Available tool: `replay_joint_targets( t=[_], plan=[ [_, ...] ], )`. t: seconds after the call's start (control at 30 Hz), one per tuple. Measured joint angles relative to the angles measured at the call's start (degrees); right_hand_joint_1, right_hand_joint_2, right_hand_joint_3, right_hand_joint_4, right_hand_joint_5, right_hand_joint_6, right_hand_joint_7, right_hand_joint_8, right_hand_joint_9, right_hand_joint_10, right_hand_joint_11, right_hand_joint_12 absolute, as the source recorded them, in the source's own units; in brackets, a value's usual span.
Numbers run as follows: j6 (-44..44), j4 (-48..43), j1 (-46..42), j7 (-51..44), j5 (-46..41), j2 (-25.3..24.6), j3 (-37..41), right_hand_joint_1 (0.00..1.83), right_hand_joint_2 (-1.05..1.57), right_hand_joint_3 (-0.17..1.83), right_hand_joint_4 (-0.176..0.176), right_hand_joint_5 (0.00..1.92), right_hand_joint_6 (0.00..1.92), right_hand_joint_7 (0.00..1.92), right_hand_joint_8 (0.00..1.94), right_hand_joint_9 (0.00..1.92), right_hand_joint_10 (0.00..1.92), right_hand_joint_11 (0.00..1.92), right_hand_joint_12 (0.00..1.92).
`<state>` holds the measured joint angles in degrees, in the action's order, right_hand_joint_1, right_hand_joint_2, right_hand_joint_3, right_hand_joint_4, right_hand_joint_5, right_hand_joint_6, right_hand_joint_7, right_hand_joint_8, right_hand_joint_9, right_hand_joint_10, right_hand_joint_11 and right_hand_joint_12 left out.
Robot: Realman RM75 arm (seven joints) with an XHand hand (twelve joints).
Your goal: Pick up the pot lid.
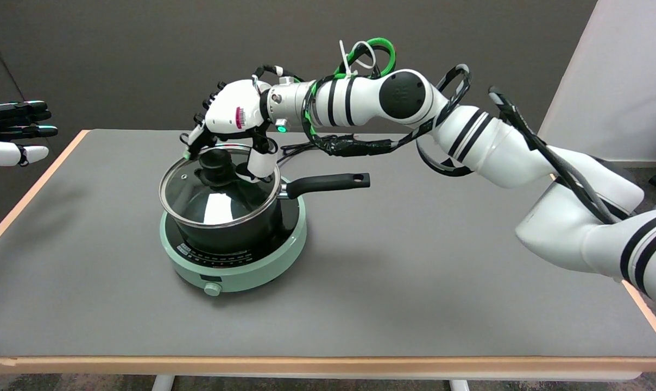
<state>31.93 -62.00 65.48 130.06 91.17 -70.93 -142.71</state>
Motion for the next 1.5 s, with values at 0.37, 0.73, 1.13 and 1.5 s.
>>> replay_joint_targets(
  t=[0.37,0.73,1.13,1.5],
  plan=[
    [1.33,-0.54,0.94,-0.24,-0.09,0.52,-0.14,0.83,0.51,1.04,0.161,0.29,0.15,0.49,0.2,0.58,0.39,0.35,0.62],
    [2.19,-1.77,1.28,-0.32,-1.05,1.04,-0.31,0.82,0.53,0.98,0.176,0.44,0.19,0.6,0.22,0.66,0.42,0.38,0.6],
    [2.34,-2.13,1.29,-0.37,-1.17,0.16,-0.38,0.63,0.54,0.93,0.176,0.47,0.2,0.63,0.22,0.68,0.44,0.39,0.61],
    [2.19,-1.76,1.29,-0.4,-0.96,-0.9,-0.48,0.72,0.62,0.9,0.176,0.59,0.32,0.71,0.26,0.72,0.49,0.41,0.59]
  ],
)
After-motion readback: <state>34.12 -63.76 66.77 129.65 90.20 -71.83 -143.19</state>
